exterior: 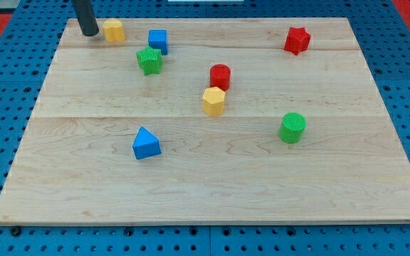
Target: Push the yellow heart to the top center
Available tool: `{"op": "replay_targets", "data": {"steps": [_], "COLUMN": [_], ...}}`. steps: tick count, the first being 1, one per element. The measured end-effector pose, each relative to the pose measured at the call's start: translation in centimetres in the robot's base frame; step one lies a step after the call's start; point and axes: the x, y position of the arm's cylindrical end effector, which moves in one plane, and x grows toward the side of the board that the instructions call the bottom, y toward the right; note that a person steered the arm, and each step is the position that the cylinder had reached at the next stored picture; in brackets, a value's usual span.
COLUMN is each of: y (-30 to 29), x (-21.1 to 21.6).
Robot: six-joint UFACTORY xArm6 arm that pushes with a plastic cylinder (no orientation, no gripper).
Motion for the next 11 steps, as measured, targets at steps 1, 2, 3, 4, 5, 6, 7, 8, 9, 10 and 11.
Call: {"op": "replay_targets", "data": {"steps": [1,2,3,4,5,6,7,8,9,10,11], "y": [0.5,2.6,3.0,3.0,3.9,5.3,6.5,8.0,9.0,9.0,9.0], "x": [0.0,0.0,0.0,0.0,0.0,0.0,0.0,0.0,-0.4,-1.6,-1.6]}}
